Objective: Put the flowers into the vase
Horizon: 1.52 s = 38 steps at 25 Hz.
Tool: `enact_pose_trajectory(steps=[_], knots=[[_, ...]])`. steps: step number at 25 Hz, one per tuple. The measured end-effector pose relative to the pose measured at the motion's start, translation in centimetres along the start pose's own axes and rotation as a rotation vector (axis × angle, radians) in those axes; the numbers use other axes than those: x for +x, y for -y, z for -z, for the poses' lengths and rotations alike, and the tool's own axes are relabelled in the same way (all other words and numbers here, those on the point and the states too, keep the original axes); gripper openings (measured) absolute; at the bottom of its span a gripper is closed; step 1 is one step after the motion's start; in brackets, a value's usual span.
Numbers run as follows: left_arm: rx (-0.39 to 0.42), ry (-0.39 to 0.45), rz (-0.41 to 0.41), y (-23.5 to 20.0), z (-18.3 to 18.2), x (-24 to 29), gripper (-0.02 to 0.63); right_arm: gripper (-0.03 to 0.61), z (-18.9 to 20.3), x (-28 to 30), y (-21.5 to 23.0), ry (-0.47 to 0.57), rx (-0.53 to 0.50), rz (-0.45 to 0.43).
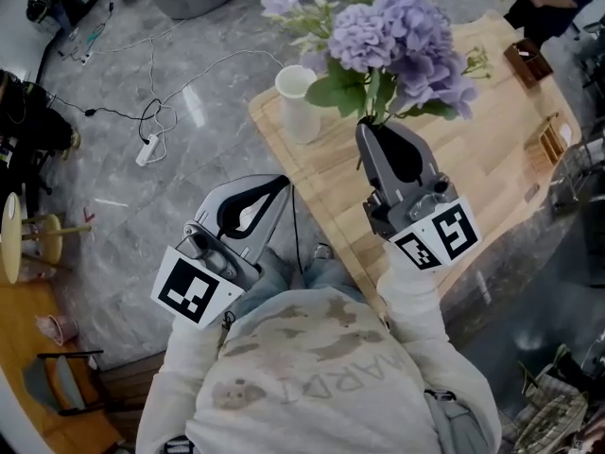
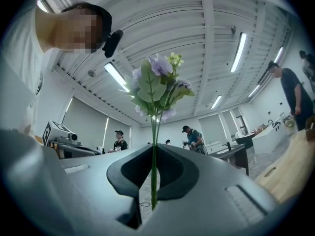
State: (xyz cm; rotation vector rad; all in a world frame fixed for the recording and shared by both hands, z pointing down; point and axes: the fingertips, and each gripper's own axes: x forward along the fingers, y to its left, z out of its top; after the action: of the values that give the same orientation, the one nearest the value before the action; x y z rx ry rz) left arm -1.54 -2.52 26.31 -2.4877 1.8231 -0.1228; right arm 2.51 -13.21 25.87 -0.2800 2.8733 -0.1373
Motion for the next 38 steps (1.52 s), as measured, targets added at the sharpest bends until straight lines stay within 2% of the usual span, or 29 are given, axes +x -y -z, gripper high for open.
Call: enact_pose_trajectory(steps=[9, 15, 23, 28, 33, 38], knots=[[-0.021, 0.043, 0.119, -3.6, 0.3, 0.2, 0.0, 0.037, 0.3, 2.2, -0.1, -0.01, -0.041, 0.108], [-0.041, 0.06, 0.2, -8.6, 0.0, -0.6, 0.0, 0.037, 0.4, 6.1, 0.0, -0.002, -0.054, 0.206], [-0.027, 0.079, 0.278, -13.6, 1.0, -1.3, 0.0, 0.037, 1.7, 9.8, 0.4, 0.017, -0.085, 0.305], [-0.035, 0.098, 0.323, -16.5, 1.5, -1.6, 0.0, 0.037, 2.1, 11.9, 1.3, 0.057, -0.08, 0.368], [-0.047, 0.115, 0.387, -18.8, 2.0, -1.1, 0.0, 0.037, 2.5, 13.5, 2.8, 0.062, -0.129, 0.447], [-0.065, 0.124, 0.425, -21.2, 2.7, -0.5, 0.0, 0.037, 3.2, 15.3, 3.9, 0.095, -0.126, 0.49]])
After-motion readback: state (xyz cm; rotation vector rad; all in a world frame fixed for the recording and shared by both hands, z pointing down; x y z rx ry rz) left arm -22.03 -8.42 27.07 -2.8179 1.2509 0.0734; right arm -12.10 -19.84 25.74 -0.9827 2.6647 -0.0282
